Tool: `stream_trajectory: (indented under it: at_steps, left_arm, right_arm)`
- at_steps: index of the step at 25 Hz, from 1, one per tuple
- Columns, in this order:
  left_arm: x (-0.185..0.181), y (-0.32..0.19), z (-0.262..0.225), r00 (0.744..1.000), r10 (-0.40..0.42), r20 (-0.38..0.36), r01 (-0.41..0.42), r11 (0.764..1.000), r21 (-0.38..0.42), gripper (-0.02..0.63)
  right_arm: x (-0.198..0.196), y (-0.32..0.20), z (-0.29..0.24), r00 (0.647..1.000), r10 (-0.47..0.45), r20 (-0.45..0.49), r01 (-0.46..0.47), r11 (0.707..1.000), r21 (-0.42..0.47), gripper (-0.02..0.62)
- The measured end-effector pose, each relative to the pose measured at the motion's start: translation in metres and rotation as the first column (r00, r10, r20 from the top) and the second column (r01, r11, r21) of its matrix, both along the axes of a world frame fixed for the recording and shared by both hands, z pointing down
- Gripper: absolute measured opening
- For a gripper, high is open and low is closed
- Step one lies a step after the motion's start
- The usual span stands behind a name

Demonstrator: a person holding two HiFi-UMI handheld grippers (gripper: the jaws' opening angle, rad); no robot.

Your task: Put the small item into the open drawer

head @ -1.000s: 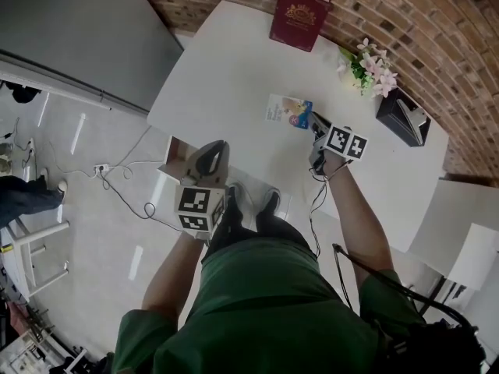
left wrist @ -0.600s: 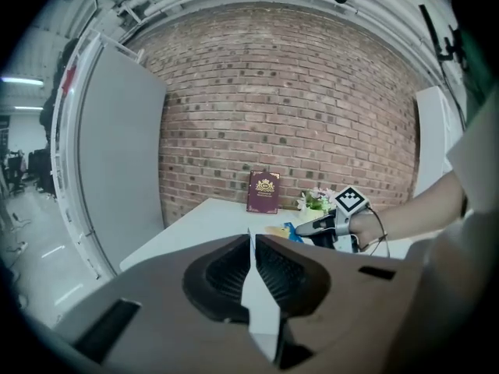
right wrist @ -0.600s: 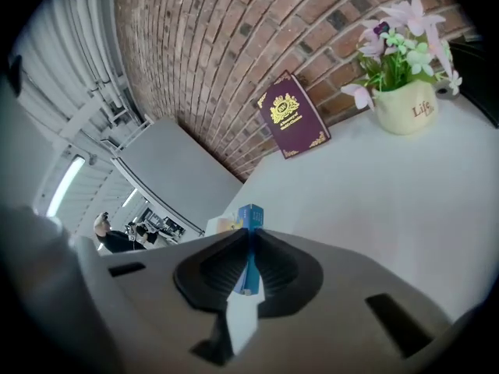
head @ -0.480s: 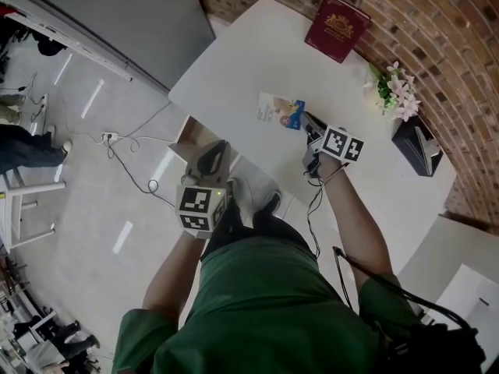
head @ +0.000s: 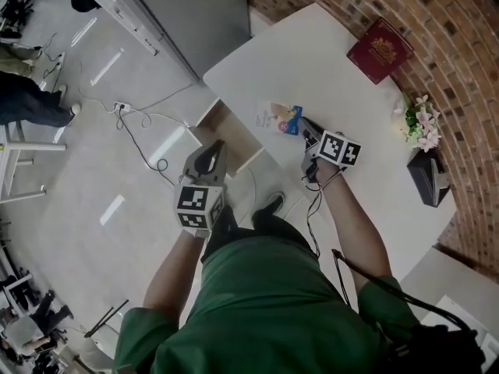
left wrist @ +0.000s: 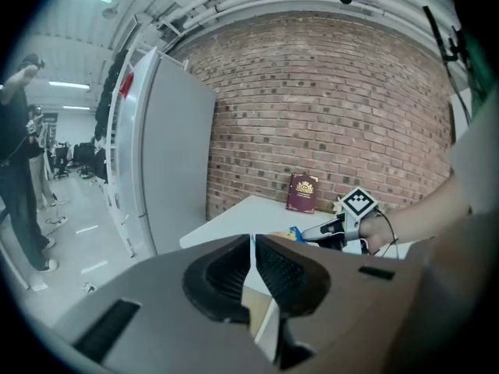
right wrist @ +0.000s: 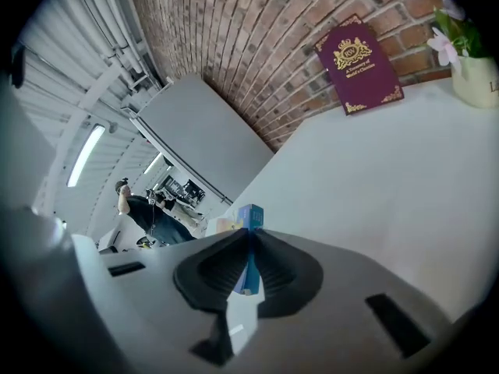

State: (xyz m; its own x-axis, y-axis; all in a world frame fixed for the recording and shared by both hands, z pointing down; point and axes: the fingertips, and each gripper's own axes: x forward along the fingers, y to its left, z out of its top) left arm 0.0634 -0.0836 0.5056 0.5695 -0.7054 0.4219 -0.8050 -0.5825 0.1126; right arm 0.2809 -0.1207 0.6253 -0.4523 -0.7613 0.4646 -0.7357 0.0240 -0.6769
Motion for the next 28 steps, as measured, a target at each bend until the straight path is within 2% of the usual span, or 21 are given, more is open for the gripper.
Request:
stream_trajectory:
  at_steps: [5, 12, 16, 28]
  left_arm:
    - [-0.043, -0.011, 0.006, 1.000, -0.024, -0.016, 0.024, 0.999, -0.025, 0.014]
    - [-0.102, -0.029, 0.018, 1.000, 0.003, 0.000, -0.003, 0.998, -0.068, 0.014]
    - [-0.129, -0.046, 0.023, 1.000, 0.018, -0.004, -0.018, 0.999, -0.033, 0.014]
    - [-0.178, -0.058, 0.065, 0.994, 0.103, 0.038, -0.098, 0.990, -0.101, 0.014]
  right_arm:
    - [-0.047, -0.009, 0.011, 1.000, -0.023, -0.014, 0.022, 0.999, -0.035, 0.031]
    - [-0.109, -0.018, 0.018, 0.999, -0.012, -0.034, 0.010, 0.998, -0.056, 0.031]
    - [-0.143, -0.022, 0.029, 1.000, 0.007, -0.028, -0.009, 0.997, -0.079, 0.031]
    - [-0.215, -0.022, 0.093, 0.999, 0.044, -0.023, -0.047, 0.988, -0.146, 0.031]
